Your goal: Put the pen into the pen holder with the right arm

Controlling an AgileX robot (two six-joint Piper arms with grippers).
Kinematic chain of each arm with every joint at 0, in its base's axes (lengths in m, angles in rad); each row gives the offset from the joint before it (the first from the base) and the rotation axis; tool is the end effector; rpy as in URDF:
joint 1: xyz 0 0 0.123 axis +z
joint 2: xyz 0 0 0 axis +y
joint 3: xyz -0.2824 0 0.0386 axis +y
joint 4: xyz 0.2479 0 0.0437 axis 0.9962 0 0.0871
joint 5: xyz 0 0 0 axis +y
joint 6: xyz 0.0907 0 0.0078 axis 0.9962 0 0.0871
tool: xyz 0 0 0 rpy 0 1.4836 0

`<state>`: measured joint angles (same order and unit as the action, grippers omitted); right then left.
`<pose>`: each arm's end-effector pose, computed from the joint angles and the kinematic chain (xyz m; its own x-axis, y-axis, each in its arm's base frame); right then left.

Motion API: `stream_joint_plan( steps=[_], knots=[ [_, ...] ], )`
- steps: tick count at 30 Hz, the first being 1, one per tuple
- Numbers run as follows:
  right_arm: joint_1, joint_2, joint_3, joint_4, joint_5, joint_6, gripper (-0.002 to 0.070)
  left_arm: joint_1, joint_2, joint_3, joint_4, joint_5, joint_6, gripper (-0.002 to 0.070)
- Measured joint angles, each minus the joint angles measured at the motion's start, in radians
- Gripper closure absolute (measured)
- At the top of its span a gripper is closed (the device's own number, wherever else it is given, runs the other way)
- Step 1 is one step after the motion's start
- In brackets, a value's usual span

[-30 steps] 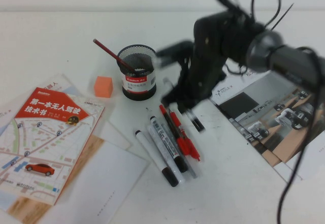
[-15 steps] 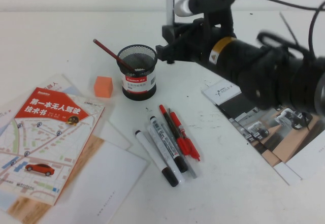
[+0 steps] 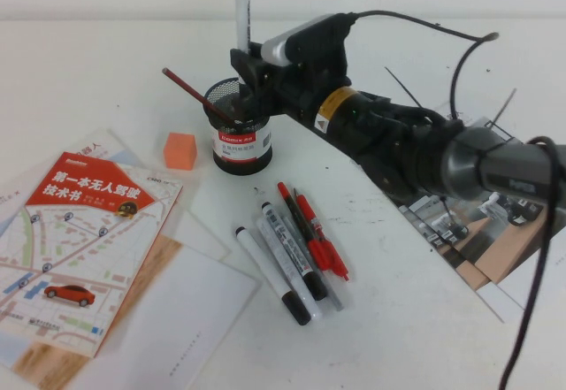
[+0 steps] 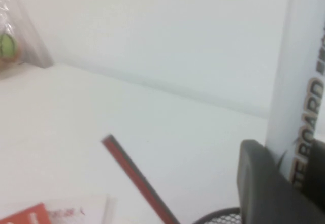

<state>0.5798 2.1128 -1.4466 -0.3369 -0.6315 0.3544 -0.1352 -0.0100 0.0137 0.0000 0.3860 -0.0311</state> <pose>0.4001 0.2832 0.2283 -0.0342 0.0700 -0.9970 -0.7000 0.7103 0.0739 0.0517 -0.0070 0.1743 -0.2992 0.0093 -0.9541 0.1255 0.9916 -0.0297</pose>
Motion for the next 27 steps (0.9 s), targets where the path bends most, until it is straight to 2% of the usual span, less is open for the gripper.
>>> stream_joint_plan(
  steps=[2,6,8,9,11,14,16,19,21,23,27],
  knots=[
    [0.0,0.027,-0.043,0.0,0.035,0.0,0.052,0.0,0.0,0.0,0.0,0.0,0.0,0.0676],
    [-0.001,0.06,-0.088,0.008,0.087,0.0,0.0345,0.0,0.0,0.0,0.0,0.0,0.0,0.0676],
    [-0.005,0.061,-0.092,0.011,0.104,0.0,0.0291,0.0,0.0,0.0,0.0,0.0,0.0,0.0676],
    [-0.006,0.058,-0.092,0.013,0.115,0.004,0.029,0.0,0.0,0.0,0.0,0.0,0.0,0.0676],
    [-0.008,0.027,-0.092,0.013,0.17,0.041,0.0358,0.0,0.0,0.0,0.0,0.0,0.0,0.0676],
    [-0.008,-0.07,-0.057,-0.002,0.258,0.114,0.0568,0.0,0.0,0.0,0.0,0.0,0.0,0.0676],
    [-0.008,-0.155,-0.013,-0.023,0.265,0.13,0.0636,0.0,0.0,0.0,0.0,0.0,0.0,0.0676],
    [-0.012,-0.269,0.097,-0.041,0.205,0.136,0.0672,0.0,0.0,0.0,0.0,0.0,0.0,0.0676],
    [-0.028,-0.409,0.276,-0.049,0.089,0.118,0.0687,0.0,0.0,0.0,0.0,0.0,0.0,0.0676],
    [-0.039,-0.507,0.395,-0.04,0.052,0.063,0.0691,0.0,0.0,0.0,0.0,0.0,0.0,0.0676],
    [-0.049,-0.719,0.658,0.021,0.119,-0.057,0.0694,0.0,0.0,0.0,0.0,0.0,0.0,0.0676]
  ],
)
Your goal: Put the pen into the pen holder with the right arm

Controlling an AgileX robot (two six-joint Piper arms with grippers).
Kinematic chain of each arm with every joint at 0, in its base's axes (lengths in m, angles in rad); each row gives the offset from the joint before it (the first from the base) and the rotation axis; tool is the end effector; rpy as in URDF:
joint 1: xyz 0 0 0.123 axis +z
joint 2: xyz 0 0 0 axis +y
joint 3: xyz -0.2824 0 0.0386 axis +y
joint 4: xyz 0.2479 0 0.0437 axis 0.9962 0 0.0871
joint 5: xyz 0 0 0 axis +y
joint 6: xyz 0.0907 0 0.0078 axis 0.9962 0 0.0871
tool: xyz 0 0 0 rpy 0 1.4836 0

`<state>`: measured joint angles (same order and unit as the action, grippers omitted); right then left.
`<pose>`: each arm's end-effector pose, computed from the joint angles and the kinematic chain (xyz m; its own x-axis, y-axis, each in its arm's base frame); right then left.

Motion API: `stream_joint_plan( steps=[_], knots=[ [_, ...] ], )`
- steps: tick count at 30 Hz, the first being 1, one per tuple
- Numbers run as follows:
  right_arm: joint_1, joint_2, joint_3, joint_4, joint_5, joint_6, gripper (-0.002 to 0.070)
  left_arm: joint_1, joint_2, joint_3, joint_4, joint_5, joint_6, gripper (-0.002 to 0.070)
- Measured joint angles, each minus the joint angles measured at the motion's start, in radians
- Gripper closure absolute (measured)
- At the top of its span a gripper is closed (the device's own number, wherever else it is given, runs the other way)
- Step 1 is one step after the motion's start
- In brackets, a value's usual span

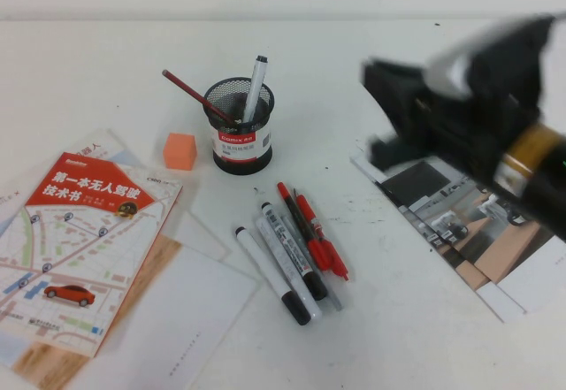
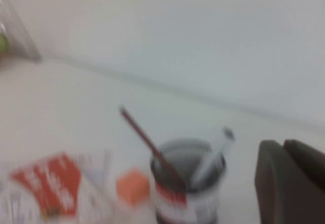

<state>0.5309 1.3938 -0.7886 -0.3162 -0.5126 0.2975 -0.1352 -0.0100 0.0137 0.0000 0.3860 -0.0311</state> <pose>0.2577 0.1674 0.3001 -0.0356 0.0017 -0.9994 -0.6313 0.7752 0.0238 0.0517 -0.0070 0.1743 -0.2992 0.0093 -0.9541 0.1255 0.9916 -0.0297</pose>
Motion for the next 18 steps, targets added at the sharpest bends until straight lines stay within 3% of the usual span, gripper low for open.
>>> stream_joint_plan(
  steps=[8,18],
  knots=[
    [-0.002,-0.369,0.272,0.054,0.267,-0.027,0.0695,0.0,0.0,0.0,0.0,0.0,0.0,0.0676],
    [-0.002,-0.701,0.334,0.088,0.65,-0.029,0.0695,0.0,0.0,0.0,0.0,0.0,0.0,0.0676]
  ],
)
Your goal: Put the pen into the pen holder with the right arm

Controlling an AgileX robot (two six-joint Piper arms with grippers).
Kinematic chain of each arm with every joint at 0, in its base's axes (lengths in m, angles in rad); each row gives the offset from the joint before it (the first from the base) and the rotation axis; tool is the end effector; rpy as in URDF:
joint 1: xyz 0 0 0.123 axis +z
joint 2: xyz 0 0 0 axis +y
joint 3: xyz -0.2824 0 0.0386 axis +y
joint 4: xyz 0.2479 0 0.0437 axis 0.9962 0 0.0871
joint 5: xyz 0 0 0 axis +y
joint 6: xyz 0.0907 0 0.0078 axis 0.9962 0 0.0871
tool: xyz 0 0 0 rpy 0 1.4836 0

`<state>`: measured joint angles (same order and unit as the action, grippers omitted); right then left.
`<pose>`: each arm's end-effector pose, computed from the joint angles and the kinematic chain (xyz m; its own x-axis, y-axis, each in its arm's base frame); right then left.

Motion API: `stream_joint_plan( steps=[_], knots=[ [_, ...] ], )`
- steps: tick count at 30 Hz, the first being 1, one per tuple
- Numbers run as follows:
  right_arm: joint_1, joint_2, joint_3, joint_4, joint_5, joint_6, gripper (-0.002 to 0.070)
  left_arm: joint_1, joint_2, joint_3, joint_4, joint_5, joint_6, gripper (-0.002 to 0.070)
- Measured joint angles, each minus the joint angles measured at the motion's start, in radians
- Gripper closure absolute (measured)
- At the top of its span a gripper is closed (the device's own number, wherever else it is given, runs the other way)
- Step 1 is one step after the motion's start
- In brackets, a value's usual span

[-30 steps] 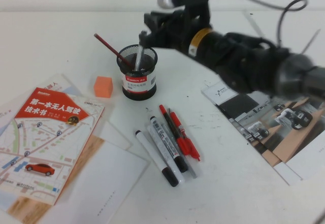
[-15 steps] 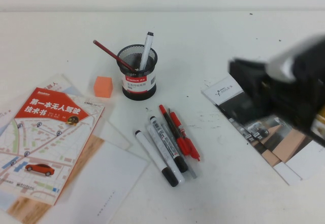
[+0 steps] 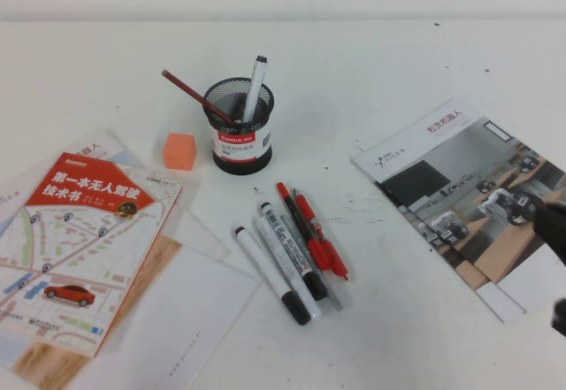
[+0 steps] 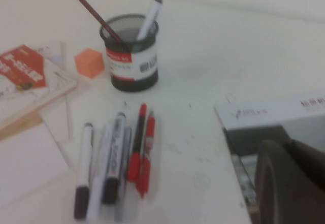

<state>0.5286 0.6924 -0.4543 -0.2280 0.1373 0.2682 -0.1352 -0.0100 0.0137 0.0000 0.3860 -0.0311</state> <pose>0.1273 0.0711 0.2913 -0.2625 -0.1044 -0.9593 -0.4678 0.8833 0.0319 0.0517 -0.0070 0.1743 -0.2992 0.0093 -0.9541 0.1255 0.9916 -0.0297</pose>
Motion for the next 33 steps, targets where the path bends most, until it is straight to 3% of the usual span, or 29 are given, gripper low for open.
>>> stream_joint_plan(
  steps=[5,13,20,27,33],
  knots=[
    [-0.069,-0.121,0.023,0.004,0.112,-0.002,0.0695,0.0,0.0,0.0,0.0,0.0,0.0,0.0676],
    [-0.309,-0.347,0.274,0.012,-0.04,-0.004,0.0695,0.0,0.0,0.0,0.0,0.0,0.0,0.0676],
    [-0.441,-0.604,0.475,0.073,-0.066,-0.004,0.0695,0.0,0.0,0.0,0.0,0.0,0.0,0.0676],
    [-0.467,-0.677,0.48,0.077,-0.032,-0.004,0.0695,0.0,0.0,0.0,0.0,0.0,0.0,0.0676],
    [-0.467,-0.677,0.48,0.086,0.106,-0.024,0.0695,0.0,0.0,0.0,0.0,0.0,0.0,0.0676]
  ],
)
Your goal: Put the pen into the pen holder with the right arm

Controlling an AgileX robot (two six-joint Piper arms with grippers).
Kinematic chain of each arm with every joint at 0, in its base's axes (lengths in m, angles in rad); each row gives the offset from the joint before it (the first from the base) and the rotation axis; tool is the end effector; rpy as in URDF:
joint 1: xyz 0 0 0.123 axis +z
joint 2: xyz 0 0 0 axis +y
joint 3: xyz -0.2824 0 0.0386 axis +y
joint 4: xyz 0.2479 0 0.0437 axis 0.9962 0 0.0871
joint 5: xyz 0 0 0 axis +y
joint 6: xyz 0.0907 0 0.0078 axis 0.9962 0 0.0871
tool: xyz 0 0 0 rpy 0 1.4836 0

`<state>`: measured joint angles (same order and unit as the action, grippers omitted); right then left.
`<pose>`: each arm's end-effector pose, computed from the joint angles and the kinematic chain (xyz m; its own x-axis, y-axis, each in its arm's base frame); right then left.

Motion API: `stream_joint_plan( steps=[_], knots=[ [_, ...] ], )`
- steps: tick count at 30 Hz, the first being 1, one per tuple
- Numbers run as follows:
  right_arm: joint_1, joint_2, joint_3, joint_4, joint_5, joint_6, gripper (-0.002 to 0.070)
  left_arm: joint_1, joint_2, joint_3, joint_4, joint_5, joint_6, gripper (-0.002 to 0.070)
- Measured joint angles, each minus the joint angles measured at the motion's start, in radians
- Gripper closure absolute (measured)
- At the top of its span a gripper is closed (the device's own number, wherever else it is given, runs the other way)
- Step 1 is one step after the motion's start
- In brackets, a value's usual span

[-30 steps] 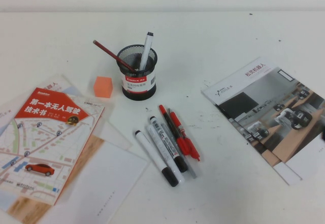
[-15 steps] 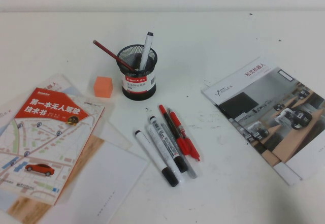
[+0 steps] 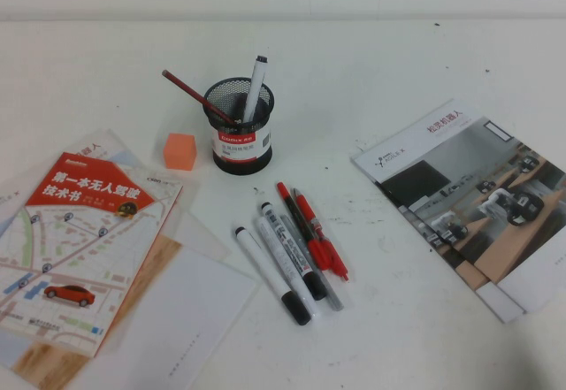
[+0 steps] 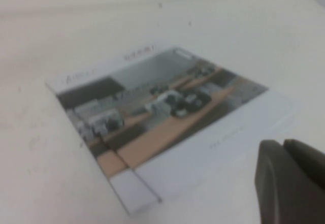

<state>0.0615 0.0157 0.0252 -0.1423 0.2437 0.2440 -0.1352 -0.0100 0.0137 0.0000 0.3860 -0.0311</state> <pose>0.0570 0.0004 0.1818 -0.1953 0.0938 -0.9763 -0.0073 0.9953 0.0971 0.0517 -0.0070 0.1743 -0.2992 0.0093 -0.9541 0.1255 0.9916 -0.0297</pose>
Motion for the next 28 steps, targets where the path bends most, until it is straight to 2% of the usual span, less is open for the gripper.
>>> stream_joint_plan(
  steps=[8,28],
  knots=[
    [0.0,-0.002,0.001,0.152,0.088,-0.235,0.0695,0.0,0.0,0.0,0.0,0.0,0.0,0.0676],
    [0.0,-0.002,0.001,0.17,0.094,-0.258,0.0695,0.0,0.0,0.0,0.0,0.0,0.0,0.0676]
  ],
)
